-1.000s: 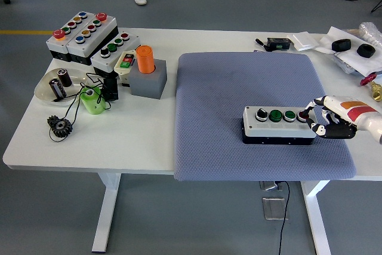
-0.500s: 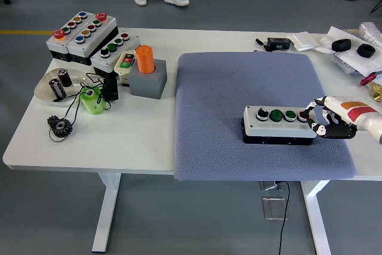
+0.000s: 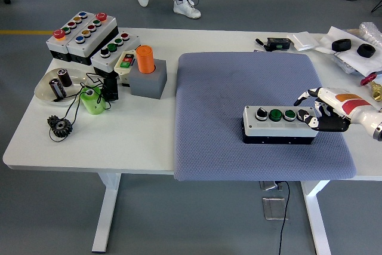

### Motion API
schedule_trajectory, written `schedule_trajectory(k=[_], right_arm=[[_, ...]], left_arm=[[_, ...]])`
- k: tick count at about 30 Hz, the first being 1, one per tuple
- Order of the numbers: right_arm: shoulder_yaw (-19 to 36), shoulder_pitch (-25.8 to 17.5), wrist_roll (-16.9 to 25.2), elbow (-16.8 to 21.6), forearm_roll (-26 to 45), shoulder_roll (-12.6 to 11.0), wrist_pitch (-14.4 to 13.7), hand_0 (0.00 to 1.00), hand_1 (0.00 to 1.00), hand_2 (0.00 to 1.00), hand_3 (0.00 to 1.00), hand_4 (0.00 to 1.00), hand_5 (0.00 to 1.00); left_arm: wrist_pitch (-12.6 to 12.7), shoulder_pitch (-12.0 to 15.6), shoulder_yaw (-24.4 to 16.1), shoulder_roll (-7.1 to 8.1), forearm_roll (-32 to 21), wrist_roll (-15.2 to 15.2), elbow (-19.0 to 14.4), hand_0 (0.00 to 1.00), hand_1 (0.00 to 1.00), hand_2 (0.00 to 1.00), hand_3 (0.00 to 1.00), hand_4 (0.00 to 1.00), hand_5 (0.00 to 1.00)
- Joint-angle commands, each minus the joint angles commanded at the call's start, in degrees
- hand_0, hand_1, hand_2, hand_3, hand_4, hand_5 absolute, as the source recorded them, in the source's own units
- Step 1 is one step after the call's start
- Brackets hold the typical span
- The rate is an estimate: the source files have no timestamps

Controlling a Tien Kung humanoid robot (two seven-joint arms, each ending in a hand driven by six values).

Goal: Pick up the button,place it on the desk,press the button,press the button

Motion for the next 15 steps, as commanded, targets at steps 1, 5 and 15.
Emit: schedule_trajectory(k=[1, 5, 15], right_arm=[[-0.12, 0.04, -0.02, -0.04, -0.06, 0.16, 0.06, 0.149, 0.002, 0.096, 0.649, 0.52, 0.441], [-0.88, 0.2, -0.48, -0.64, -0.35, 0.83, 0.37, 0.15, 0.002, 0.095, 0.649, 0.52, 0.445], [-2.93, 0.21, -0.93, -1.96, -0.62, 1.62, 0.94, 0.148, 0.002, 0.092, 0.647, 0.524, 0.468]], left_arm=[[-0.01, -0.02, 0.05, 0.01, -0.08, -0.02, 0.0, 0.685, 0.742, 0.756, 0.6, 0.409, 0.998], [-0.05, -0.14, 0.25, 0.03, -0.4, -0.1, -0.01, 0.685, 0.742, 0.756, 0.598, 0.408, 0.998], [-0.06, -0.3, 0.46, 0.03, -0.76, -0.2, 0.03, 0.685, 0.742, 0.754, 0.599, 0.41, 0.998]])
